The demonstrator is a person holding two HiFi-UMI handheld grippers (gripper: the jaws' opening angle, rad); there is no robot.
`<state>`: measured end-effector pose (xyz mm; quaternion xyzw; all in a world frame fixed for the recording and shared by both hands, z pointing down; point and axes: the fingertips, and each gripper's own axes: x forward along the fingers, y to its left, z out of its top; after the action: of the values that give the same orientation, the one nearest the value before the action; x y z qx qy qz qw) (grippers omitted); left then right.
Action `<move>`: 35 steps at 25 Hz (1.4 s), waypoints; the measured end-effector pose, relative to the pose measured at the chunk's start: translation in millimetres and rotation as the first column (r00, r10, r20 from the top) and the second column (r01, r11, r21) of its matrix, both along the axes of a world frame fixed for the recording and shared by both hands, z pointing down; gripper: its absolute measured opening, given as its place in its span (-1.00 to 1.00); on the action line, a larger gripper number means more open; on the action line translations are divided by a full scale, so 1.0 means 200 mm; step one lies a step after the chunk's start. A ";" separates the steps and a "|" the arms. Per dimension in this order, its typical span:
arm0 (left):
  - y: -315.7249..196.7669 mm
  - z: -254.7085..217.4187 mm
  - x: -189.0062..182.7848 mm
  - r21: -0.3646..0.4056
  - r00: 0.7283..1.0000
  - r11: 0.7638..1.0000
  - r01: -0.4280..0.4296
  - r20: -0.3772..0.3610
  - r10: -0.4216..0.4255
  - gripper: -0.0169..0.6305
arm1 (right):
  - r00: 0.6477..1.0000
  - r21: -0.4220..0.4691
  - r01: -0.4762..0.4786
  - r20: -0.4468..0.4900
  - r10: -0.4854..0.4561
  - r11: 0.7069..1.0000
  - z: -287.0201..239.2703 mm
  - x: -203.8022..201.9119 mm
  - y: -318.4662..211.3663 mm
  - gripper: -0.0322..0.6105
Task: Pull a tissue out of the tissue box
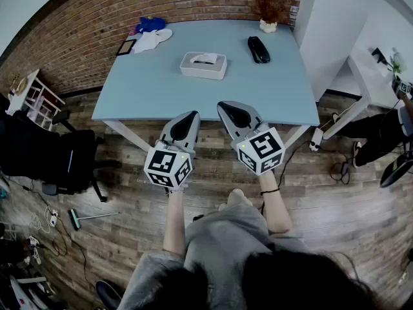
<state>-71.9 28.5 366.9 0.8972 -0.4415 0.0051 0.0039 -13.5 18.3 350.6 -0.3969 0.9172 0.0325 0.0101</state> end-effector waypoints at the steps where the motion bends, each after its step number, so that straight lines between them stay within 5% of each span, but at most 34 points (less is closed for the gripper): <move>1: 0.00 0.00 0.00 0.002 1.000 1.000 -0.001 0.008 0.001 -0.94 | 1.000 0.001 -0.002 0.002 0.002 1.000 0.00 0.00 0.00 -0.90; 22: 0.00 0.10 0.10 -0.042 0.998 0.997 -0.063 -0.011 0.063 -0.94 | 0.995 -0.052 -0.084 0.044 0.086 0.995 0.07 0.14 -0.01 -0.90; 35: -0.26 0.14 0.03 -0.073 0.999 0.997 -0.023 -0.036 0.021 -0.94 | 0.997 -0.082 -0.061 0.036 0.064 0.995 0.11 0.08 -0.30 -0.90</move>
<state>-65.3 -24.3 395.2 0.9012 -0.4310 0.0053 0.0446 3.3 -41.2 372.2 -0.4260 0.9046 -0.0120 0.0109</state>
